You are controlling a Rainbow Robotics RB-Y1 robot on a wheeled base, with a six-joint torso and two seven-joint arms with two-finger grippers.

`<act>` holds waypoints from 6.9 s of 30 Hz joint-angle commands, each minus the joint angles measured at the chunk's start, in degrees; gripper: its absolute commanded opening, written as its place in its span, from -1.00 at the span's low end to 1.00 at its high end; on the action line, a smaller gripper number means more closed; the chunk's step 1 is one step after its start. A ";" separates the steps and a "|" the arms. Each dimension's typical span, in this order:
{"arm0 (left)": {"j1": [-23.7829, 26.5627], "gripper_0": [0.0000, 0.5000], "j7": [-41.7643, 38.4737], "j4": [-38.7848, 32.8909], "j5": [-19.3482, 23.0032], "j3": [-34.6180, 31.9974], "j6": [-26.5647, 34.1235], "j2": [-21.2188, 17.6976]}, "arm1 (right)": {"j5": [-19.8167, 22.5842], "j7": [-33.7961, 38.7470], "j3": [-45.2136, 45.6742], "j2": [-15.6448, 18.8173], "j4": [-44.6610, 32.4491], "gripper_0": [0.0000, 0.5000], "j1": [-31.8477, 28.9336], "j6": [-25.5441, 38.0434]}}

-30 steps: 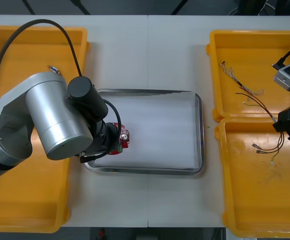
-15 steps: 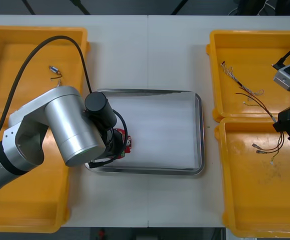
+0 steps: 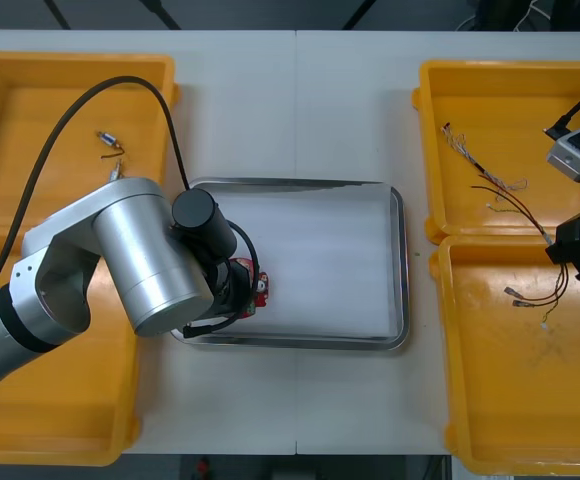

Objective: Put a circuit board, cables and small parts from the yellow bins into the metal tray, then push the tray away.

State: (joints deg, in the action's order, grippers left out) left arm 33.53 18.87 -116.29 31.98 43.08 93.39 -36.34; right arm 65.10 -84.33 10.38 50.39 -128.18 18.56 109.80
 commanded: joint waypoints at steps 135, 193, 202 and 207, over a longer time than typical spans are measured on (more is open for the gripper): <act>31.59 1.00 1.09 63.73 5.11 -8.89 -28.26 -3.47 | 0.82 -24.48 -51.69 -4.16 11.38 1.00 33.30 -21.29; 37.13 -1.00 27.19 67.16 19.53 -16.10 -17.37 -9.10 | -1.73 -23.16 -30.51 9.99 48.29 1.00 33.91 -26.30; 37.48 -1.00 29.74 62.85 21.90 -22.95 -6.82 -10.59 | -4.02 -31.95 -34.02 5.16 59.01 1.00 38.04 -32.46; 36.60 -1.00 29.21 58.02 22.95 -23.48 -2.34 -10.59 | -4.28 -32.30 -36.92 2.52 64.55 1.00 40.41 -36.50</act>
State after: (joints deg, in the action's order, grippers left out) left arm 67.76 44.52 -53.70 53.87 21.14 89.02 -44.45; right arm 61.52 -116.33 -24.41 54.50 -65.65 54.61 74.97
